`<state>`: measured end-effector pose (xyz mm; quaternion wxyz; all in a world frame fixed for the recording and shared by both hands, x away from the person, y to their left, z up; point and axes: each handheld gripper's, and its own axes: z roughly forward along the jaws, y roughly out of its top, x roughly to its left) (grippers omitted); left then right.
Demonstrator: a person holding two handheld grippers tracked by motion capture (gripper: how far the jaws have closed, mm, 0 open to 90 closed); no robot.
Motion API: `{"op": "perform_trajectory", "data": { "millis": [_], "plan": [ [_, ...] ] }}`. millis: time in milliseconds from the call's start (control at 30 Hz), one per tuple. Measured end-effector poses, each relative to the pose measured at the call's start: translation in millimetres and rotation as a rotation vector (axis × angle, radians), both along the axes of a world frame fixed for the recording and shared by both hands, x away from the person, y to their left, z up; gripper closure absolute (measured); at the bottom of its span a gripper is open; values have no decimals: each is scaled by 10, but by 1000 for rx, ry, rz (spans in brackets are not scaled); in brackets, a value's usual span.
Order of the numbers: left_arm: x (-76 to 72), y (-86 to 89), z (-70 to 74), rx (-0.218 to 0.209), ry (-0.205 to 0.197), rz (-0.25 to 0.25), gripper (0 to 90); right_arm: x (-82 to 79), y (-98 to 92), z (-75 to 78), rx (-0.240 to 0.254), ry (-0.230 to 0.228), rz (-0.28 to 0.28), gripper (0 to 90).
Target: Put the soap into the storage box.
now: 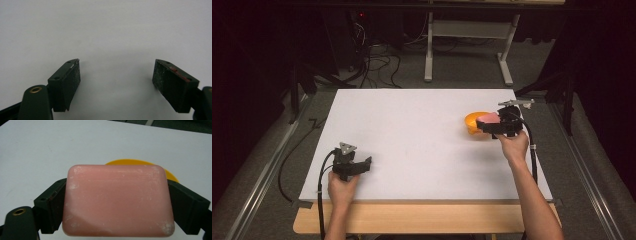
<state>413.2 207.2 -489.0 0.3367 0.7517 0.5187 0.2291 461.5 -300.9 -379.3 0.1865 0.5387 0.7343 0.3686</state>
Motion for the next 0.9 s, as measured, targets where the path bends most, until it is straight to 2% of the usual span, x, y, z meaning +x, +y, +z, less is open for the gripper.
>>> {"op": "perform_trajectory", "data": {
  "millis": [300, 500, 567, 600, 900],
  "plan": [
    [0, 0, 0, 0, 0, 0, 225, 204, 40, 1, -13, 28, -43, 136],
    [0, 0, 0, 1, 0, 0, 225, 372, 92, -26, -21, 72, -77, 136],
    [0, 0, 0, 0, 0, 0, 225, 382, 93, -30, -20, 74, -80, 136],
    [-1, 0, 1, 2, 0, 0, 225, 427, 93, -59, -11, 90, -90, 136],
    [-1, -1, 1, 2, 0, 0, 225, 551, 130, -129, -35, 122, -125, 136]
  ]
}}
